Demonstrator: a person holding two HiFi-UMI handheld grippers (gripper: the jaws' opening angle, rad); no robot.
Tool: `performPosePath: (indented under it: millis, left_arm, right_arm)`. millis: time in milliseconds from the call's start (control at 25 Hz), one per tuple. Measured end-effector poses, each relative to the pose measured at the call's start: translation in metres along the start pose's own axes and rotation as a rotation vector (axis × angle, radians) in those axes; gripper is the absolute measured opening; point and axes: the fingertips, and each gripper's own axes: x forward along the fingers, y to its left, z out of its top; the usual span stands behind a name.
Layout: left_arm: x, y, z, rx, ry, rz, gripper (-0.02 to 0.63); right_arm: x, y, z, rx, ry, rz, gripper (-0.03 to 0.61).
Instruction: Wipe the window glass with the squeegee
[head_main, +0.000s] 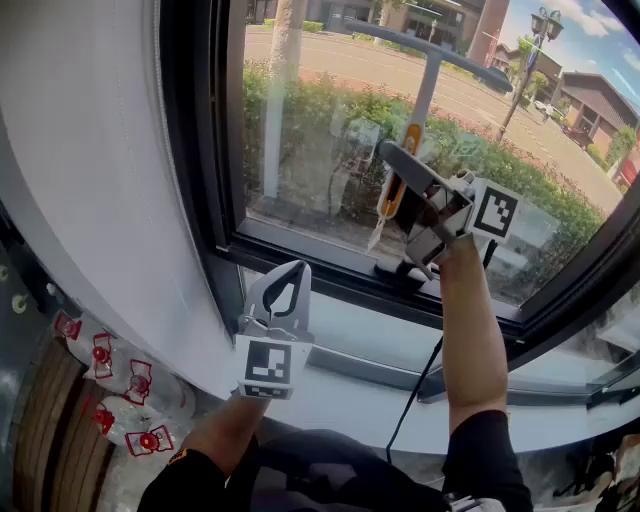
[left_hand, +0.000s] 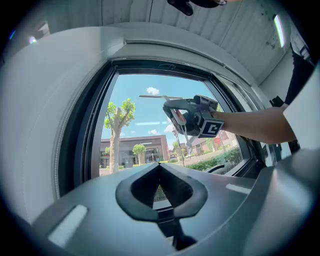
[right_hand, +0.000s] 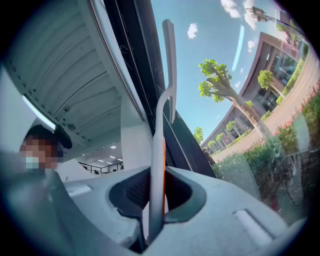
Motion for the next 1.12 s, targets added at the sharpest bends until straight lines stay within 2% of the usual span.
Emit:
performPosePath:
  millis: [240,760,960,1120]
  left_arm:
    - [-0.002,-0.005,-0.009,0.000,0.029,-0.002,0.011]
    - [0.002,-0.031,-0.051,-0.047,0.119,-0.039,0.011]
    - [0.000,-0.038,-0.067,-0.099,0.146,-0.030,0.011]
    - [-0.003,-0.045,-0.072,-0.104,0.162,-0.031,0.011]
  right_arm:
    - [-0.018,-0.004,-0.034,0.066,-0.010,-0.005,0.031]
    - [-0.082,-0.029,-0.151,0.291,-0.025,-0.081,0.031]
    - [-0.101,-0.034,-0.182,0.333,-0.023,-0.124,0.029]
    - [-0.117,-0.034,-0.195,0.344,-0.020,-0.157,0.029]
